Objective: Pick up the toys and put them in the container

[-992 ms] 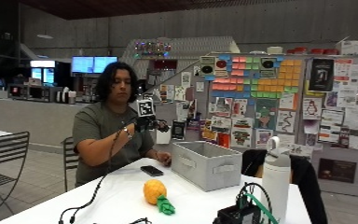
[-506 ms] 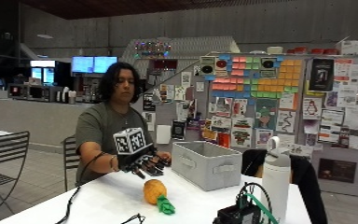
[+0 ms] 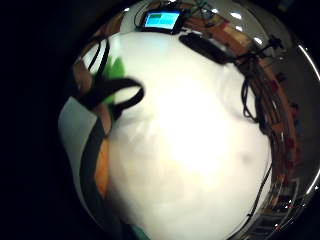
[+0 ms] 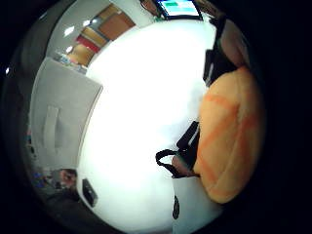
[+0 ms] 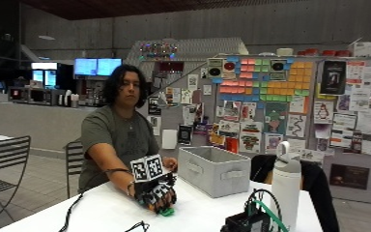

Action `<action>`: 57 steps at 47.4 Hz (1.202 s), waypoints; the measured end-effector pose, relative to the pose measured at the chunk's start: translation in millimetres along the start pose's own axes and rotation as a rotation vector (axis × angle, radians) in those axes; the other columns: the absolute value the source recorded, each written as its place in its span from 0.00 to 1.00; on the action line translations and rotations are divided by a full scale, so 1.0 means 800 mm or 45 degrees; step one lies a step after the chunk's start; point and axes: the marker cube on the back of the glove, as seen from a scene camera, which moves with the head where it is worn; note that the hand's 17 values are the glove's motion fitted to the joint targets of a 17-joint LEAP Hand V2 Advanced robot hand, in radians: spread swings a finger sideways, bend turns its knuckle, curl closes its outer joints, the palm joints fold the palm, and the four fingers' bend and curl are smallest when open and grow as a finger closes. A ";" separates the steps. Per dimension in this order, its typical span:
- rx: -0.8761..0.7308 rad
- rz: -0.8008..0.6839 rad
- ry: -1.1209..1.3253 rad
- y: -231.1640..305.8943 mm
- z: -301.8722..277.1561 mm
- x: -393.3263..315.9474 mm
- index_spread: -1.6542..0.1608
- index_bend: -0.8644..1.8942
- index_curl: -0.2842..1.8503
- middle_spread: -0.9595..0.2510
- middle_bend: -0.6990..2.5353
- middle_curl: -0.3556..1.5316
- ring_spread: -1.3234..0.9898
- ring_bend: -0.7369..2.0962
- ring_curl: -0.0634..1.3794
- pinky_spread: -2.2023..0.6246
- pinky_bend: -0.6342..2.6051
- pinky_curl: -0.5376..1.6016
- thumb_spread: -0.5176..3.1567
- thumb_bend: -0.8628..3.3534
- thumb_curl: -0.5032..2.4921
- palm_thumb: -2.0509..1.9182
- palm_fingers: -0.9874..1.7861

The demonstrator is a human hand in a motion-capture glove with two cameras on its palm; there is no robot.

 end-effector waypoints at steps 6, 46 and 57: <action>0.111 0.006 -0.009 0.016 -0.017 -0.010 0.68 0.46 0.33 0.48 0.42 0.43 0.40 0.57 0.26 0.66 0.48 0.44 0.37 0.26 0.35 0.67 0.81; 0.302 -0.555 -0.802 -0.024 -0.325 -0.431 0.69 0.55 0.52 0.40 0.54 0.64 0.39 0.73 0.44 0.63 0.58 0.55 0.28 0.23 0.46 0.67 0.71; -0.062 -0.475 -0.813 -0.059 -0.263 -0.438 0.69 0.46 0.50 0.51 0.43 0.58 0.45 0.58 0.40 0.71 0.53 0.53 0.38 0.17 0.39 0.53 0.28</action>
